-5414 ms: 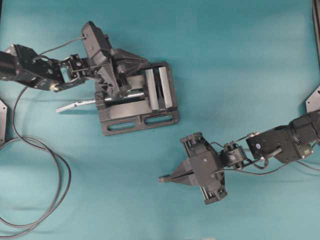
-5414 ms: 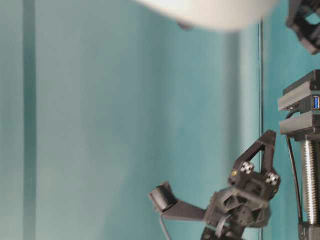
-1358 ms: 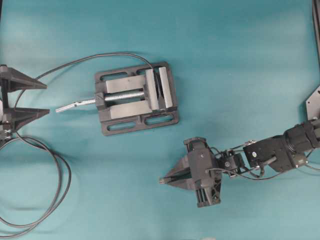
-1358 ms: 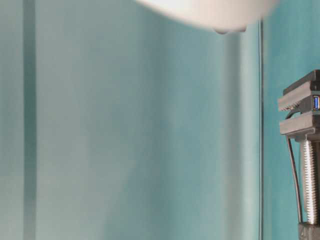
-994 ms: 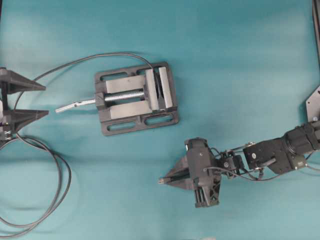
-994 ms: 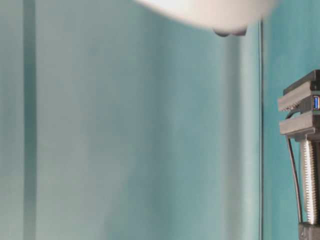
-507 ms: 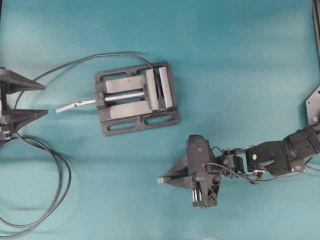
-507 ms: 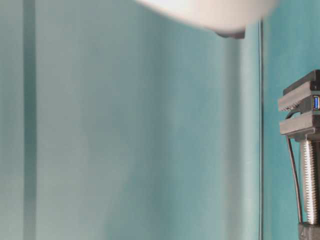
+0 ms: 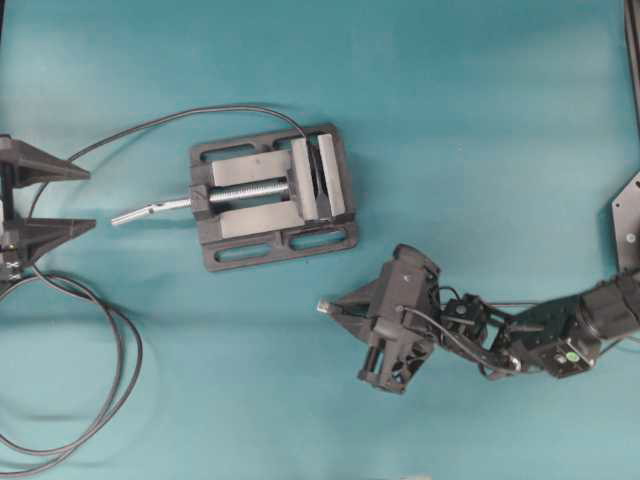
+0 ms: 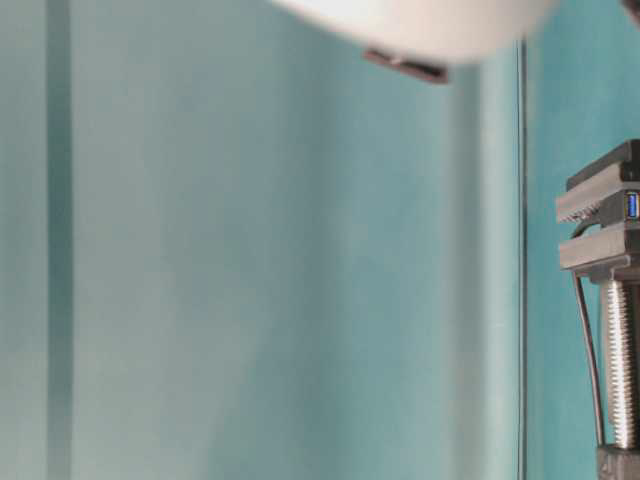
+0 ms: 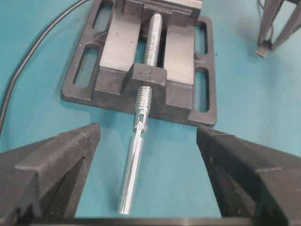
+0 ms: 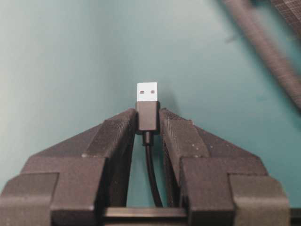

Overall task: Insert the USB cable into the fixed female connector.
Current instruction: 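Carry the USB plug with the right gripper toward the vise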

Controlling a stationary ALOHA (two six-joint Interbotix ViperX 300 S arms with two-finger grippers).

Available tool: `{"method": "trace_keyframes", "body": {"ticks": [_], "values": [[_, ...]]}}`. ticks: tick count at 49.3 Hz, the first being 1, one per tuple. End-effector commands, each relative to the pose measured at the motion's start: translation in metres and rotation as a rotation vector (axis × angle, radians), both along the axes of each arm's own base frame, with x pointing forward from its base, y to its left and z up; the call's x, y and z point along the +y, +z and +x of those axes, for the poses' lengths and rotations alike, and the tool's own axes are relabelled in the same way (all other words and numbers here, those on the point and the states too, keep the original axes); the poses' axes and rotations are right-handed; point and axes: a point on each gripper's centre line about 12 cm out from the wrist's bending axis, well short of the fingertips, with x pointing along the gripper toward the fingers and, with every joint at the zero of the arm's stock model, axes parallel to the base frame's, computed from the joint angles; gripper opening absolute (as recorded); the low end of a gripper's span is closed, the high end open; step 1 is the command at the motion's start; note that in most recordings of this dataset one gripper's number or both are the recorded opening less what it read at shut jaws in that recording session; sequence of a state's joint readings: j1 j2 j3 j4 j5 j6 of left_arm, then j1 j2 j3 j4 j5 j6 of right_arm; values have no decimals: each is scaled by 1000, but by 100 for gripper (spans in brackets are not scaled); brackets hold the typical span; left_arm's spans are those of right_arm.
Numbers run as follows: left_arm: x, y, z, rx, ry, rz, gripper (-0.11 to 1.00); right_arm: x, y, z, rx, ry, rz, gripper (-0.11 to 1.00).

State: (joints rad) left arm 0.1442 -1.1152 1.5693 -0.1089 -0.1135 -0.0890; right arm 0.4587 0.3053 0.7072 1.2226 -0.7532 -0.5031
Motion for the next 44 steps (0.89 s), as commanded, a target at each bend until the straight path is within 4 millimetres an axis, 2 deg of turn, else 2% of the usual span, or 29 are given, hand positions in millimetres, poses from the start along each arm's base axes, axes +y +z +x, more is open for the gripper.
{"method": "trace_keyframes", "body": {"ticks": [1, 13, 23, 30, 44], "values": [[1, 5, 2, -13, 5, -2, 99, 4, 20, 5, -46, -84, 11, 20], [1, 5, 2, -13, 3, -2, 99, 7, 28, 9, -14, -292, -68, 20], [1, 5, 2, -13, 5, -2, 99, 12, 18, 19, 1, -474, -65, 20], [1, 4, 2, -11, 3, -3, 99, 12, 11, 17, 25, -569, -60, 21], [1, 4, 2, -11, 5, -3, 99, 9, 15, 9, -1, -733, -104, 20]]}}
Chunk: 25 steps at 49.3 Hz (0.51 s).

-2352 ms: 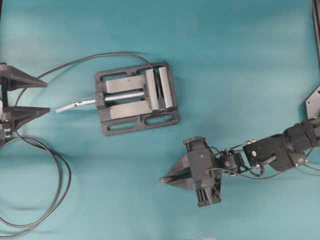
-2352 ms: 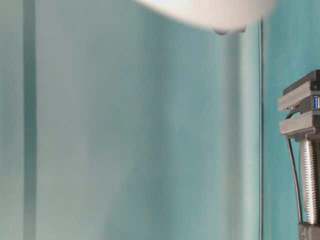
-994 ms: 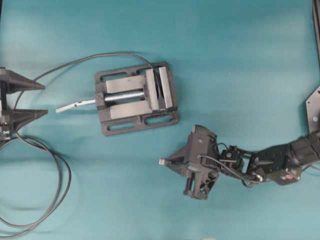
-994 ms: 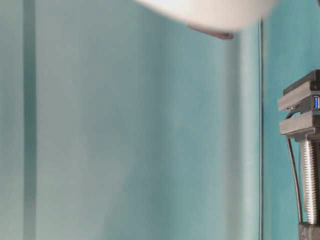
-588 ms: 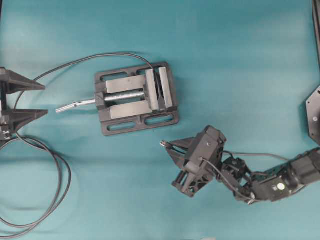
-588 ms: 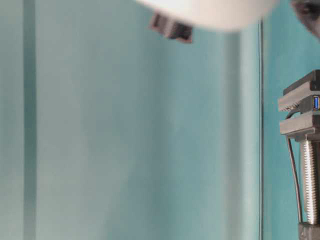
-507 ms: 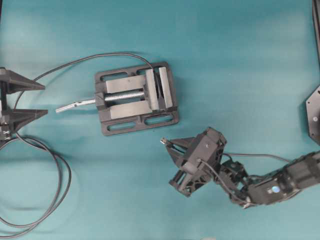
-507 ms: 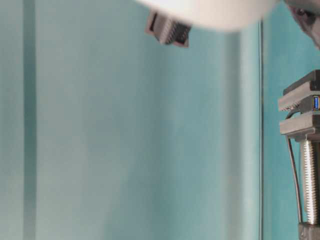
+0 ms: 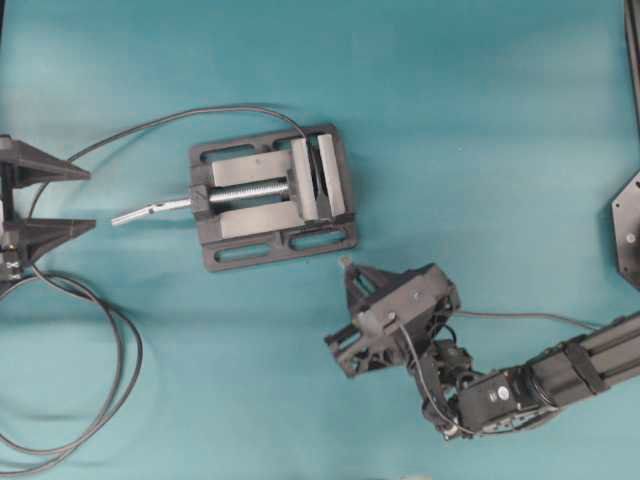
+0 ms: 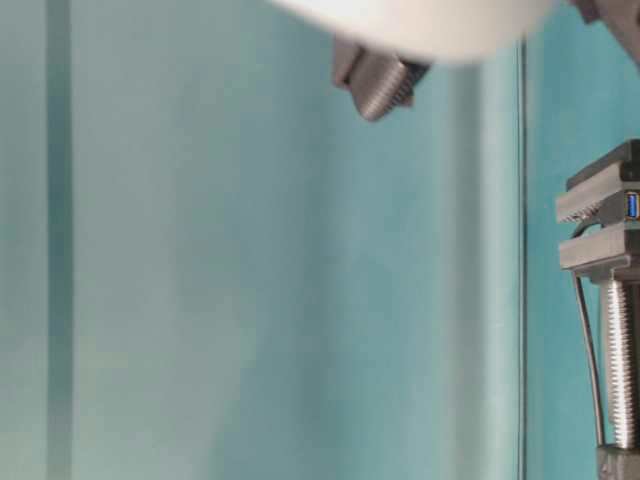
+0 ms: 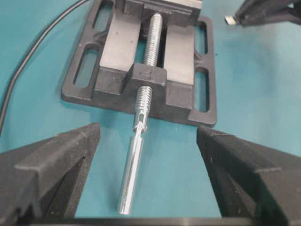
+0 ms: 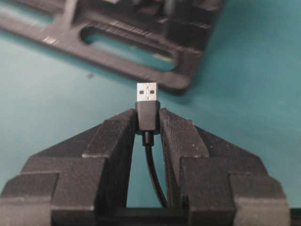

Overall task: Insert the USB cable into the fixed female connector.
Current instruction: 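Carry the USB plug with the right gripper toward the vise, then align the USB plug with the blue port clamped in the vise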

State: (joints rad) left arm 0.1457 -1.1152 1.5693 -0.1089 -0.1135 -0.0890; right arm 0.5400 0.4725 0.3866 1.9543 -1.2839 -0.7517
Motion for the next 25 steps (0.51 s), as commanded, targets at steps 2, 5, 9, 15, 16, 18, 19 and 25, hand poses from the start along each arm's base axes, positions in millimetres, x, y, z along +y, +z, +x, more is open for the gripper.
{"method": "trace_keyframes", "body": {"ticks": [2, 5, 9, 15, 16, 18, 19, 25], "values": [[1, 5, 2, -14, 3, -2, 99, 6, 9, 3, -44, -55, -9, 20], [0, 5, 2, -14, 2, -2, 99, 9, 8, 6, -70, -80, -7, 20], [0, 5, 2, -13, 2, -2, 99, 13, 6, 11, -116, -105, 6, 20], [1, 5, 2, -13, 3, -2, 99, 17, 3, 16, -157, -124, 18, 20], [1, 5, 2, -14, 3, -2, 99, 16, 3, 17, -158, -128, 17, 20], [1, 5, 2, -14, 3, -2, 99, 16, 2, 17, -156, -128, 11, 20], [1, 5, 2, -13, 3, -2, 99, 16, 2, 17, -156, -130, 10, 20], [1, 5, 2, -14, 3, -2, 99, 17, 5, 17, -165, -137, -2, 20]]}}
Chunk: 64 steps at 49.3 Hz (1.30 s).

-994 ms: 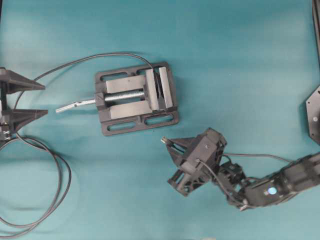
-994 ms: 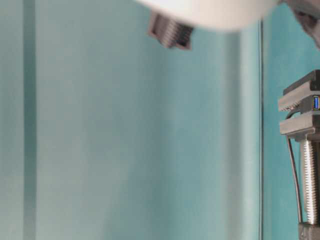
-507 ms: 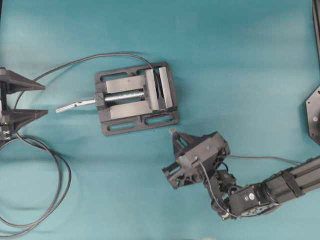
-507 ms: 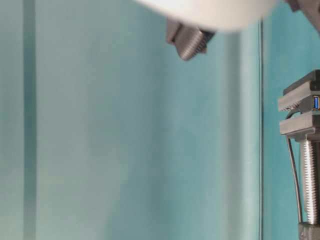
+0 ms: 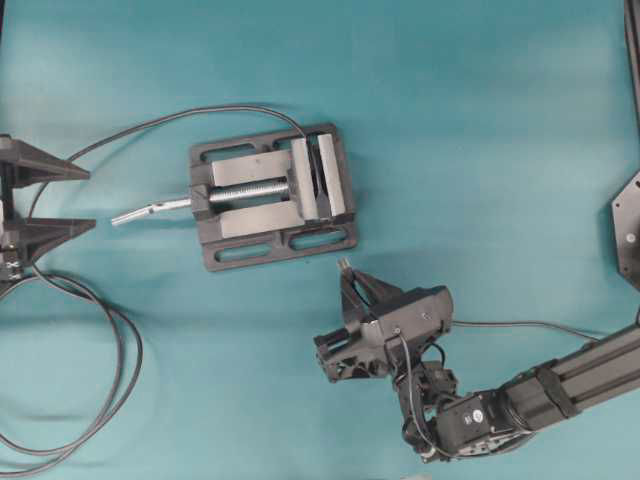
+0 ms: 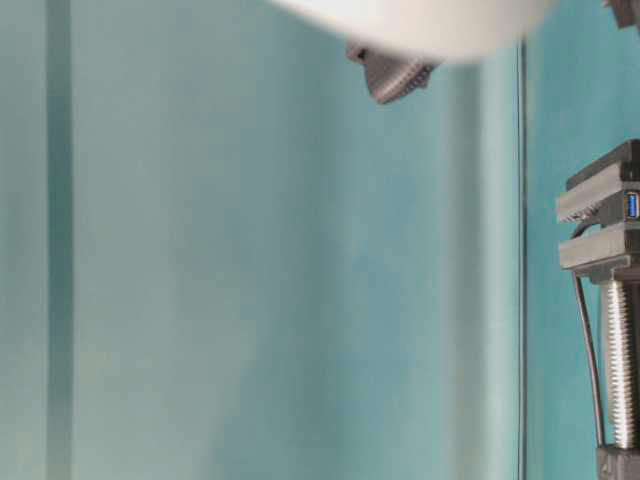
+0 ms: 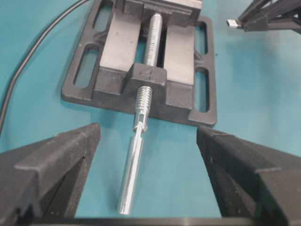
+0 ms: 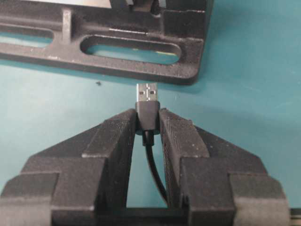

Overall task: Insert the USB cable into the fixed female connector.
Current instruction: 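Align the USB plug with the blue port clamped in the vise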

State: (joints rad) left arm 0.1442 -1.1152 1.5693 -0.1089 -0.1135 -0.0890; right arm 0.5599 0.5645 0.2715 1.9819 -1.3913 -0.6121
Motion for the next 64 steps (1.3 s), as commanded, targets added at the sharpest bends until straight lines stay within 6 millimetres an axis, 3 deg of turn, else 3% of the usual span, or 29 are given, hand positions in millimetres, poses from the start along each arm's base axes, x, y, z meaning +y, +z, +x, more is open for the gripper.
{"method": "trace_keyframes", "body": {"ticks": [1, 26, 64], "values": [[1, 5, 2, -14, 5, -2, 99, 2, 14, 5, -36, -16, 2, 20], [1, 5, 2, -13, 5, -2, 99, 4, 23, 14, -59, -54, -30, 20], [1, 5, 2, -14, 3, -2, 99, -1, 20, 25, -68, -97, -52, 20]]}}
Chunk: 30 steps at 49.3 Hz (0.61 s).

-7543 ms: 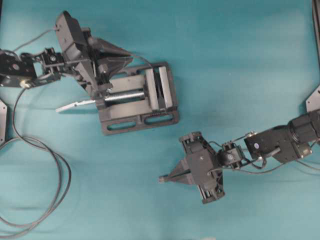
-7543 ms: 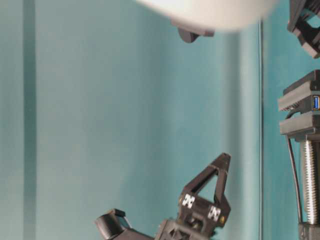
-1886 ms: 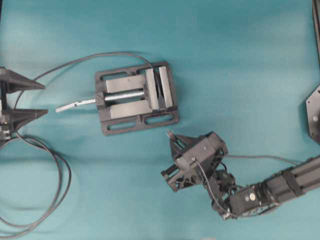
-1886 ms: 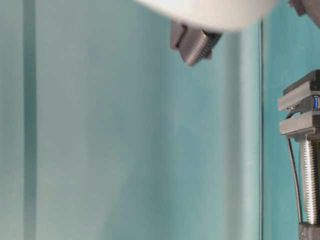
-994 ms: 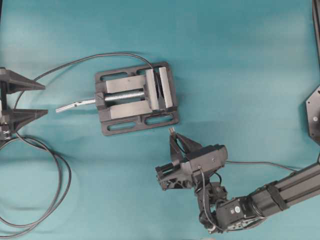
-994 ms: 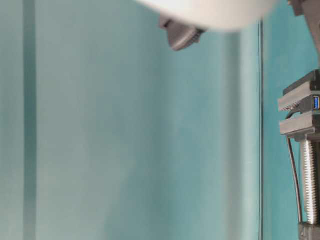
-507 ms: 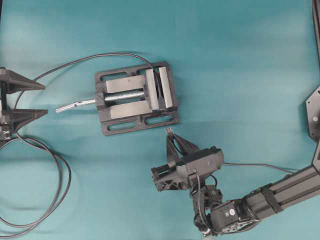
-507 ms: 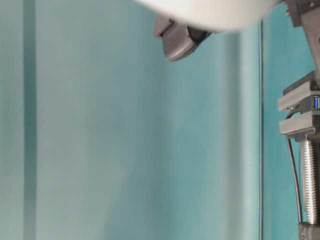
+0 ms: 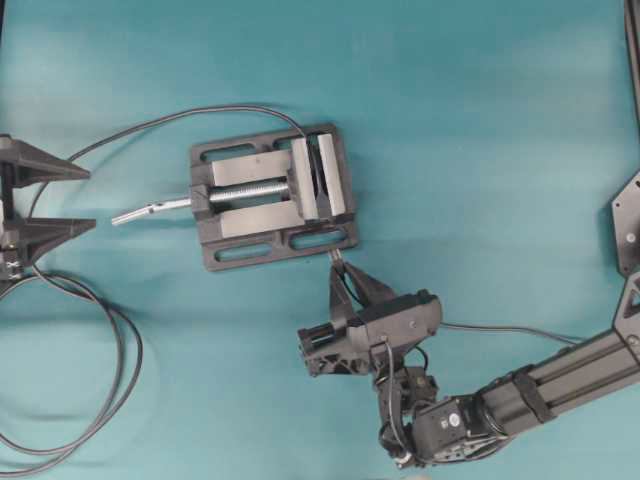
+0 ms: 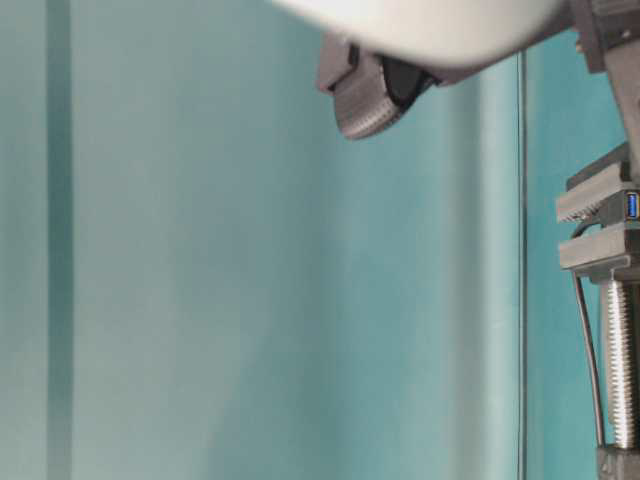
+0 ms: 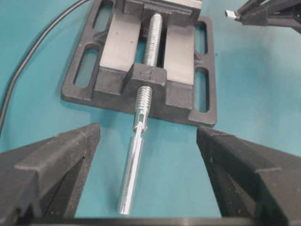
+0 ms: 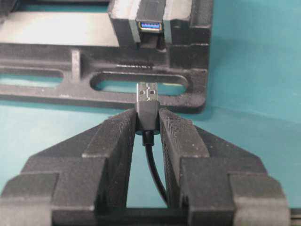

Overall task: Insert the USB cable into the fixed female connector.
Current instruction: 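Align the USB plug with the blue port clamped in the vise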

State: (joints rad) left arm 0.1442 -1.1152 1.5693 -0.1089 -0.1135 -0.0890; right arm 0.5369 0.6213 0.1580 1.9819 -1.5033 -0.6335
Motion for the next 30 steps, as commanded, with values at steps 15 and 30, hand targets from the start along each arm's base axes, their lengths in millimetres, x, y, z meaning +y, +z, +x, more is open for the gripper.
{"method": "trace_keyframes", "body": {"ticks": [15, 30], "values": [[1, 5, 2, -14, 3, -2, 99, -1, 14, 7, -42, -13, 10, 20], [1, 5, 2, -14, 5, -2, 99, -8, 17, 9, -45, -46, -5, 20]]}}
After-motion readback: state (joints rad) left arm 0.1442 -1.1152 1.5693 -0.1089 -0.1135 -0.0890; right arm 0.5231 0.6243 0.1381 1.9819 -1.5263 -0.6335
